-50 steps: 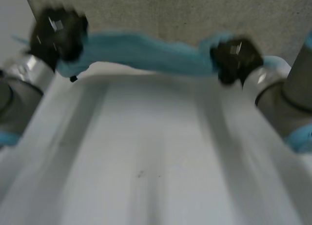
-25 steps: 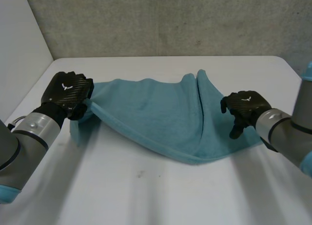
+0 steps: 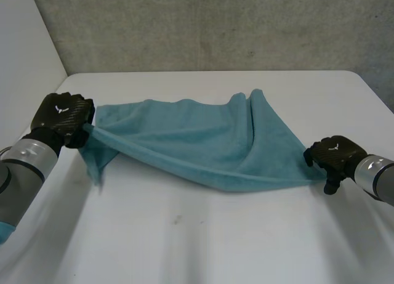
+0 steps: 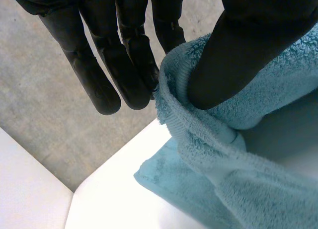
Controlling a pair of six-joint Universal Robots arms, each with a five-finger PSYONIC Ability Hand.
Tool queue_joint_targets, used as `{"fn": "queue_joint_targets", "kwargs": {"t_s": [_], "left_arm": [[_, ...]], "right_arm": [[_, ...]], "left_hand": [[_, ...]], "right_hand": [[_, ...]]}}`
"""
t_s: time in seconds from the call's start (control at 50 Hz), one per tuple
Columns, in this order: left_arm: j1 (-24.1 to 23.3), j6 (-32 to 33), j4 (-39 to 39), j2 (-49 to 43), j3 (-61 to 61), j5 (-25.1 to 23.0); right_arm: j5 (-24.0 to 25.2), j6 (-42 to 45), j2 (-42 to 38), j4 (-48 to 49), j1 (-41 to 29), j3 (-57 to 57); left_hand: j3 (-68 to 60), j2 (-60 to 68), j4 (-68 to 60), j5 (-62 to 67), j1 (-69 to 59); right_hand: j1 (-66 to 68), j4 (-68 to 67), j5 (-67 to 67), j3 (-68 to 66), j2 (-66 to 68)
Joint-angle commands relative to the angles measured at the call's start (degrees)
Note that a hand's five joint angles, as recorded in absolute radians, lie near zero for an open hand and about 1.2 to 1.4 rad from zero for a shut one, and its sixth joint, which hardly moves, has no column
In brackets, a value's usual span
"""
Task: Fold the laundry
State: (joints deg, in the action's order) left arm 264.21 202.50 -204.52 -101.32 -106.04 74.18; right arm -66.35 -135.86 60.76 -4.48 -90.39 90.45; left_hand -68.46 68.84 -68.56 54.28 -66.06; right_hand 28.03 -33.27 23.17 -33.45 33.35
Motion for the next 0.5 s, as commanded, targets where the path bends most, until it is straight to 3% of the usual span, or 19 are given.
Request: {"fn": "queue_joint_targets", "kwargs": {"t_s": [0.02, 0.18, 0.5], "left_arm": [[0.08, 0.00, 0.00, -2.04, 0.66, 0.09], [0.08, 0.00, -0.09, -2.22, 0.66, 0.09], [0.08, -0.09, -0.09, -2.13, 0.58, -0.08]], "right_arm": [[1.22, -1.86, -1.96, 3.69, 0.03, -0.10], [1.66, -6.08, -1.96, 4.22, -0.14, -0.36], [1.40, -6.00, -4.95, 4.31, -0.32, -2.38]], "left_hand": [[-11.54, 11.16, -11.44, 15.72, -13.94], [-11.54, 11.16, -11.44, 15.72, -13.94], [-11.54, 11.16, -11.44, 15.72, -13.94]], "right_hand": [[17.04, -11.80, 11.90, -11.61, 11.71], [17.55, -12.31, 12.41, -12.12, 12.22], [18.56, -13.31, 13.41, -13.13, 13.23]]}}
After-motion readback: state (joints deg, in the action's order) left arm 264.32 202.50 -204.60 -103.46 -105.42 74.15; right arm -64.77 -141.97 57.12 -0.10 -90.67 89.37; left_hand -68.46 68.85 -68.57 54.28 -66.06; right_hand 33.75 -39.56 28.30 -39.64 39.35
